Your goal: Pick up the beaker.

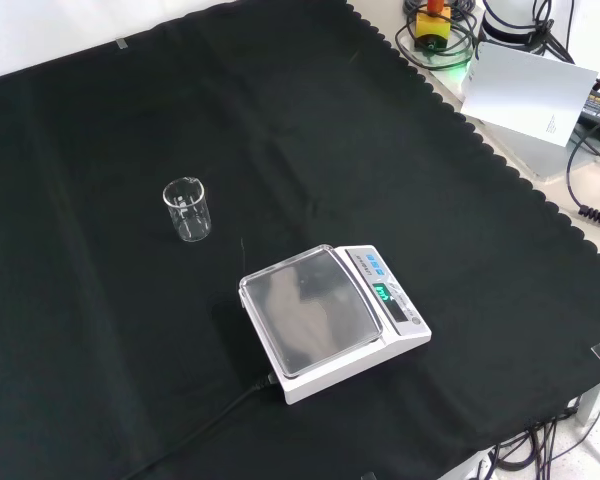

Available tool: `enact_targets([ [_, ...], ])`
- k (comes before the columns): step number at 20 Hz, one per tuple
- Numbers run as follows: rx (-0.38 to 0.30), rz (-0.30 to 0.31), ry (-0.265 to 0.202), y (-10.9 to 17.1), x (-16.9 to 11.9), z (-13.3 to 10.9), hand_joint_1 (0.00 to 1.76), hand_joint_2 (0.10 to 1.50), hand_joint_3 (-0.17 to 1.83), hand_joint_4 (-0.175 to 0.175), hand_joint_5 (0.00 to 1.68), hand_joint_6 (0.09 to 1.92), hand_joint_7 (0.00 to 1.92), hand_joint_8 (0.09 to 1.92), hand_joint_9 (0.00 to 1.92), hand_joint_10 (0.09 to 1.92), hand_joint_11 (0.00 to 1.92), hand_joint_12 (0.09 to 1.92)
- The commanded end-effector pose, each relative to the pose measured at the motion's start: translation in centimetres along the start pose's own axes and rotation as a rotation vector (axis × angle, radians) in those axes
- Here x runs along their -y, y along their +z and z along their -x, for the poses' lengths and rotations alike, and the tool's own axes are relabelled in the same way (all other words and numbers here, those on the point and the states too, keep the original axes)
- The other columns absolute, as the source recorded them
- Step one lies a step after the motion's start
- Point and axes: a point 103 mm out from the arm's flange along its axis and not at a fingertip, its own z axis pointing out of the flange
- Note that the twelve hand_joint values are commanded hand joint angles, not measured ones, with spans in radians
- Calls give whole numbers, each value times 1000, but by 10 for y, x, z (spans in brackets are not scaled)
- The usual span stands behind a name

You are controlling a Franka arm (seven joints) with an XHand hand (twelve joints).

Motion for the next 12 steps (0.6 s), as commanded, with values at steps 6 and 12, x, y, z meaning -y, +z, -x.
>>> enact_targets([
  [6, 6, -152, -79, 109, -152, -4, 423, 680, 214, 20, 71, 87, 33, 606, 189, 768, 0, 1451],
  [12, -1, -203, -103, 152, -180, -6, 431, 690, 192, 29, 7, 87, 0, 424, 138, 779, 0, 1410],
])
